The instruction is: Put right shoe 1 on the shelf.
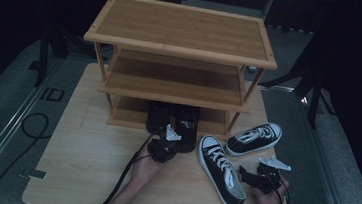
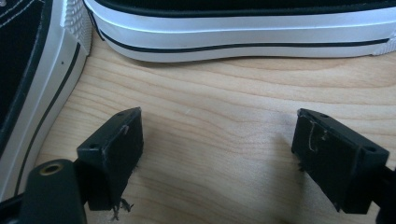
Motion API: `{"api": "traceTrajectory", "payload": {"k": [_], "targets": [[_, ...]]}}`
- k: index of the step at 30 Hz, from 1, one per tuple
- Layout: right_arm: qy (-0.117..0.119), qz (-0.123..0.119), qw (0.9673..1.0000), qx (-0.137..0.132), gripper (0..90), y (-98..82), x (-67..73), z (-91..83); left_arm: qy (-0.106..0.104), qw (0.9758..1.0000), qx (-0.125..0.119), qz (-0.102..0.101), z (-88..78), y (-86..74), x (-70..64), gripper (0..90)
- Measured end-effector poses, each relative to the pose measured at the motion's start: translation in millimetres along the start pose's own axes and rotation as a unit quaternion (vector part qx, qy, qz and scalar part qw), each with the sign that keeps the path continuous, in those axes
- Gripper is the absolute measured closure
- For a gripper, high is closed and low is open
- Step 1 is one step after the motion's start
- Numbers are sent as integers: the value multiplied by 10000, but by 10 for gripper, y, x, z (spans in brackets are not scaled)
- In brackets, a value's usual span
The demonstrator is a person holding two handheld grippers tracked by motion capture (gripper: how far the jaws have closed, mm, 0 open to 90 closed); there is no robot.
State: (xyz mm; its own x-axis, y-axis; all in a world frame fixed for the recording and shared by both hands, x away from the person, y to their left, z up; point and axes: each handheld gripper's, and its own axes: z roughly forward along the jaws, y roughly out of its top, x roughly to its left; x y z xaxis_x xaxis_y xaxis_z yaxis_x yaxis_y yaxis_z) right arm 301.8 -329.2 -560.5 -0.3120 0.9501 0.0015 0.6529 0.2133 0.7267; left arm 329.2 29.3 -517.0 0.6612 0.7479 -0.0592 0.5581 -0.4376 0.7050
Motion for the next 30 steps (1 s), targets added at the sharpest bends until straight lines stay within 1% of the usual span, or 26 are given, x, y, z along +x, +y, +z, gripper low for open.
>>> {"api": "traceTrajectory", "payload": {"k": [3, 5, 7, 8, 11, 14, 17, 19, 21, 24, 25, 26, 28, 30], "targets": [[1, 1, 10000, 1, 166, 0, 0, 0, 55, 10000, 15, -66, 10, 16, -6, 900], [1, 1, 10000, 0, 166, 0, 0, 0, -5, 10000, 9, 12, 11, 22, -38, 900], [1, 1, 10000, 0, 166, 0, 0, 0, -21, 9999, 25, 145, 36, 42, -105, 900], [1, 1, 10000, 1, 166, 0, 0, 0, -70, 9998, 34, 165, 56, 57, -128, 900], [0, 1, 10000, 1, 166, 0, 0, 0, -130, 9996, 41, 265, 122, 107, -211, 900], [1, 1, 10000, 1, 166, 0, 0, 0, -165, 9995, 32, 270, 190, 152, -271, 900], [0, 0, 10000, 0, 166, 0, 0, 0, -185, 9993, 37, 322, 260, 200, -327, 900], [1, 1, 10000, -1, 166, 0, 0, 0, -158, 9991, 42, 387, 315, 225, -366, 900], [2, 2, 10000, 0, 165, 0, 0, 0, -67, 9989, 81, 466, 379, 239, -397, 900], [2, 3, 10000, 0, 166, 0, 0, 0, 164, 9981, 162, 578, 450, 232, -397, 900], [2, 2, 10000, 1, 166, 0, 0, 0, 107, 9981, 132, 590, 458, 228, -383, 900], [2, 1, 10000, 1, 166, 0, 0, 0, 103, 9978, 107, 648, 460, 226, -376, 900], [1, -3, 10000, 0, 165, 0, -1, 0, 217, 9967, 99, 777, 467, 227, -373, 900], [1, -1, 10000, -2, 166, 0, 0, 0, 249, 9968, 77, 761, 476, 231, -343, 900]]}}
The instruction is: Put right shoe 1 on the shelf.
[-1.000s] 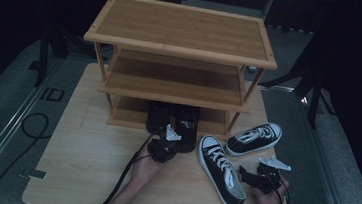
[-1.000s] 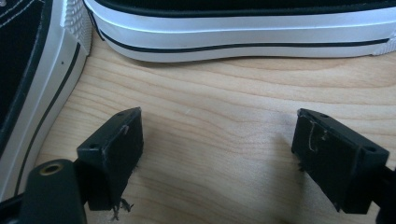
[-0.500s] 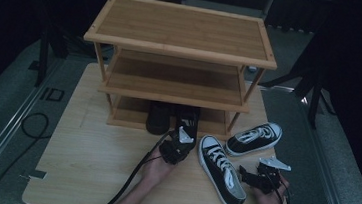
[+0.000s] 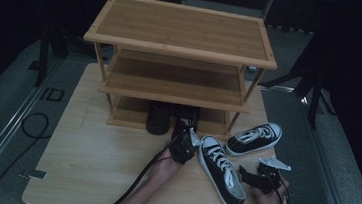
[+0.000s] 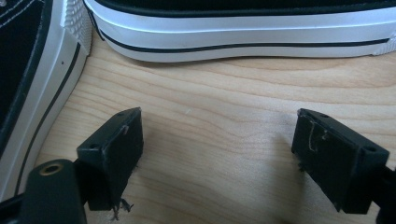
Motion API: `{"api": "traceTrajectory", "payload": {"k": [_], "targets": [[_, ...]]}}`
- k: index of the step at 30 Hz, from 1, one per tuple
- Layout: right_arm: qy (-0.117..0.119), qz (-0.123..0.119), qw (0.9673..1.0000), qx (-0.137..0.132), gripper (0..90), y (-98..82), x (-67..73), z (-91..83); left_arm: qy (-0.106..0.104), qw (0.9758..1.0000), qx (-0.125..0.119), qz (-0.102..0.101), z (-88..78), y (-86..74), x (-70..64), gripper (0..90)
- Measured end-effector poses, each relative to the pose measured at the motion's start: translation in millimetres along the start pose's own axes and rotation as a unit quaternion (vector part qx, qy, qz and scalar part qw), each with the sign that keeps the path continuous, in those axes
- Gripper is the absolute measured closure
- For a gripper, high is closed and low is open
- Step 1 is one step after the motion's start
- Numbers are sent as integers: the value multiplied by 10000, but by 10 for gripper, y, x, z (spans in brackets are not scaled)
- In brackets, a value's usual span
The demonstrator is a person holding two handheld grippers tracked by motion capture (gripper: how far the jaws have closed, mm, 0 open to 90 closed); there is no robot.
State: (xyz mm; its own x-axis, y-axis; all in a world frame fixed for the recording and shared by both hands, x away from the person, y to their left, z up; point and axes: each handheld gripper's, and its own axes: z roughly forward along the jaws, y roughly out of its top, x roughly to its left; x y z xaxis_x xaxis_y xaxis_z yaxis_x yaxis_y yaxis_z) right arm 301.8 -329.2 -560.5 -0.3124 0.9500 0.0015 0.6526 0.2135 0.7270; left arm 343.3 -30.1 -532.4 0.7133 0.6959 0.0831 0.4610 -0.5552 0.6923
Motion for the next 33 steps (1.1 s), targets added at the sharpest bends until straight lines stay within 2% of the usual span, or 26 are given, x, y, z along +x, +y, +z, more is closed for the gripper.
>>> {"api": "traceTrajectory", "payload": {"k": [4, 6, 8, 11, 14, 21, 25, 26, 29, 33], "targets": [[0, -9, 10000, 3, 166, 0, -1, 0, 107, 9999, 45, 10, 40, -8, 115, 900], [1, -13, 10000, 2, 166, 0, -1, 0, 18, 10000, 55, -1, 54, -11, 158, 900], [1, -11, 10000, 3, 166, 0, 0, 0, 79, 9999, 74, 24, 59, -7, 138, 900], [2, -10, 10000, 2, 166, -1, -1, 0, -22, 9998, 144, 100, 24, -42, 56, 900], [4, -12, 10000, 2, 166, -1, 0, 0, -15, 9995, 252, 176, -28, -108, -7, 899], [12, -8, 10000, 2, 166, 0, 2, -1, 165, 9989, 414, 122, -127, -236, 40, 899], [11, -16, 10000, 1, 166, 0, 1, -1, 239, 9987, 453, 14, -70, -241, 105, 900], [11, -16, 10000, 2, 166, 0, 1, -1, 186, 9989, 433, -16, -52, -232, 116, 900], [12, -15, 10000, 2, 166, 0, 2, 0, 196, 9988, 444, -17, -5, -190, 103, 900], [14, -18, 10000, 2, 166, 0, 1, 0, 225, 9988, 406, -145, 41, -152, 120, 900]]}}
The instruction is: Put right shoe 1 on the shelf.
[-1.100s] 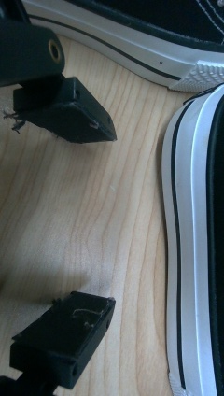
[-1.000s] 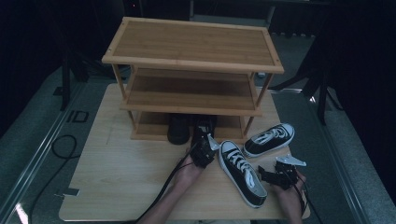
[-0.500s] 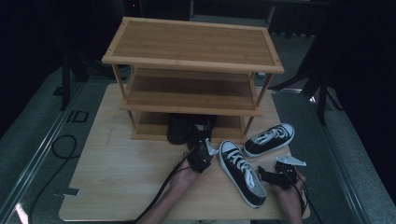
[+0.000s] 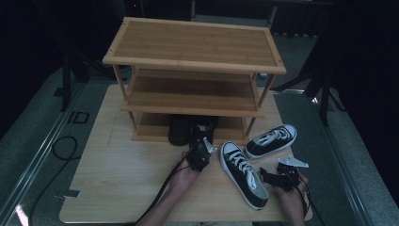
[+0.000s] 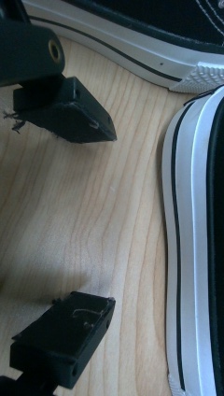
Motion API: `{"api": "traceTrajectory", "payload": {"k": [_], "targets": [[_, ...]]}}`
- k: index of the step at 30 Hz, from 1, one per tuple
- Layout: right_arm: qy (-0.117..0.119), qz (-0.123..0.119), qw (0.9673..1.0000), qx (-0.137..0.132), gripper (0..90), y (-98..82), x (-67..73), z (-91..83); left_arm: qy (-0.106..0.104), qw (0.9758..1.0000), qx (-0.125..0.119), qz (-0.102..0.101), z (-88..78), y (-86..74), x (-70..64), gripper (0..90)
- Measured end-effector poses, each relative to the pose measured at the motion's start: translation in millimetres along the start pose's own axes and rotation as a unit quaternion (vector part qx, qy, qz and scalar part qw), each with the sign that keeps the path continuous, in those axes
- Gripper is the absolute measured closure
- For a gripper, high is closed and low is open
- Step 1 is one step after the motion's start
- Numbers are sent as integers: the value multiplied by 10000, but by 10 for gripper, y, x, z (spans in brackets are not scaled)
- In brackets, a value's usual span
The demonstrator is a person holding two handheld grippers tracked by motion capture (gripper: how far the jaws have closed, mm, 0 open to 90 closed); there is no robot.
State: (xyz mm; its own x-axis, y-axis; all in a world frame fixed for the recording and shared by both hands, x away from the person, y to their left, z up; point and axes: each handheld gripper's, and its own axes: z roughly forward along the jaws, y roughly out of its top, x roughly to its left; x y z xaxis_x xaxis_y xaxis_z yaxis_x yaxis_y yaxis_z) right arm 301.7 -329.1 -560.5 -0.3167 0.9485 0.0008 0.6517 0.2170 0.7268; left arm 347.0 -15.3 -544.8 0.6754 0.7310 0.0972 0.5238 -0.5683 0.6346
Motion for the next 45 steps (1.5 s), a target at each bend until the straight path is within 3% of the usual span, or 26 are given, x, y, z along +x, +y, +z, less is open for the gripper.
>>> {"api": "traceTrajectory", "payload": {"k": [4, 16, 18, 23, 32, 41, 45], "targets": [[4, -9, 10000, 1, 166, 0, 0, 0, -30, 9999, 12, -128, 41, 51, 50, 900], [8, -7, 10000, 3, 166, 0, 1, -1, -39, 9998, 39, -205, 97, 123, 85, 900], [9, -8, 10000, 3, 166, 0, 1, -1, -150, 9996, -1, -227, 67, 97, 104, 889], [14, -4, 10000, 2, 166, -1, 3, -1, -220, 9994, -129, -252, -140, -87, 170, 870], [14, -4, 10000, 4, 166, -2, 4, -3, -61, 9974, -263, -674, -446, -483, 484, 871], [15, -5, 10000, 10, 166, -3, 6, -5, -176, 9943, -512, -914, -504, -579, 591, 873], [15, -6, 10000, 12, 166, -3, 6, -6, -270, 9941, -494, -931, -564, -663, 623, 868]]}}
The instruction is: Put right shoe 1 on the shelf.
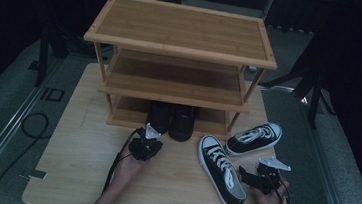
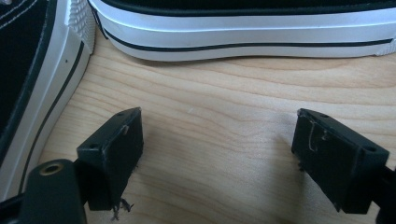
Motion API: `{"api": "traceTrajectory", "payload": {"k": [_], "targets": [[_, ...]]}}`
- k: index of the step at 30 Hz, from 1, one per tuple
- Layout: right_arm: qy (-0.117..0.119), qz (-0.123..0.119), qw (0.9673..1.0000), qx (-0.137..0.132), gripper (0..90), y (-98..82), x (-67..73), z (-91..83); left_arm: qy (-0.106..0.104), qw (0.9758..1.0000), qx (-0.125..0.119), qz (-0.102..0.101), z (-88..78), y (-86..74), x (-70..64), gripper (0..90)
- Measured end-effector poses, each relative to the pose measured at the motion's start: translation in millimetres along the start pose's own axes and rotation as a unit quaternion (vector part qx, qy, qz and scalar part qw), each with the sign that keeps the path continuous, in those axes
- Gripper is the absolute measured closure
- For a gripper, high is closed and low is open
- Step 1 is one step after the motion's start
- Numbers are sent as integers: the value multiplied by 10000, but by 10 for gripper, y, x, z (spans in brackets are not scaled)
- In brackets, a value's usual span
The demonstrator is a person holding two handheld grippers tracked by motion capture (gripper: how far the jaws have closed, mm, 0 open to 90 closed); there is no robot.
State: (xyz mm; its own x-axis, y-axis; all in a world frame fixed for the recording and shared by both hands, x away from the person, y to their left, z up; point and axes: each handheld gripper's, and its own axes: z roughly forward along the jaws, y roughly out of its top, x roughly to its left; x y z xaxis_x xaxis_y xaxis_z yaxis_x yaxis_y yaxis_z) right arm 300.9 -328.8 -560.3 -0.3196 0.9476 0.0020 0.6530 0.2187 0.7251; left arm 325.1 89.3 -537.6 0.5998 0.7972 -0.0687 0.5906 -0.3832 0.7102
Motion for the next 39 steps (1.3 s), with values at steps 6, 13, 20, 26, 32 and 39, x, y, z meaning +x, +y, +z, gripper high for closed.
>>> {"api": "traceTrajectory", "payload": {"k": [6, 13, 20, 26, 32, 39], "targets": [[-1, -2, 10000, -1, 166, 0, 0, 0, 12, 9999, -7, -102, -148, -157, 109, 805], [18, -25, 10000, 13, 146, 0, 3, 0, 89, 9995, -26, -299, -244, -259, 254, 702], [69, -78, 9999, 29, 137, 0, 7, 4, 261, 9987, 14, -445, -298, -337, 345, 578], [87, -98, 9999, 24, 178, -3, 8, -9, 462, 9970, -23, -614, -381, -409, 476, 549], [379, 97, 9992, -20, 436, 11, -14, -112, 573, 9956, 40, -744, -405, -467, 604, 549], [417, -238, 9988, -59, 595, 75, 89, -267, 598, 9949, 114, -798, -364, -479, 631, 549]]}}
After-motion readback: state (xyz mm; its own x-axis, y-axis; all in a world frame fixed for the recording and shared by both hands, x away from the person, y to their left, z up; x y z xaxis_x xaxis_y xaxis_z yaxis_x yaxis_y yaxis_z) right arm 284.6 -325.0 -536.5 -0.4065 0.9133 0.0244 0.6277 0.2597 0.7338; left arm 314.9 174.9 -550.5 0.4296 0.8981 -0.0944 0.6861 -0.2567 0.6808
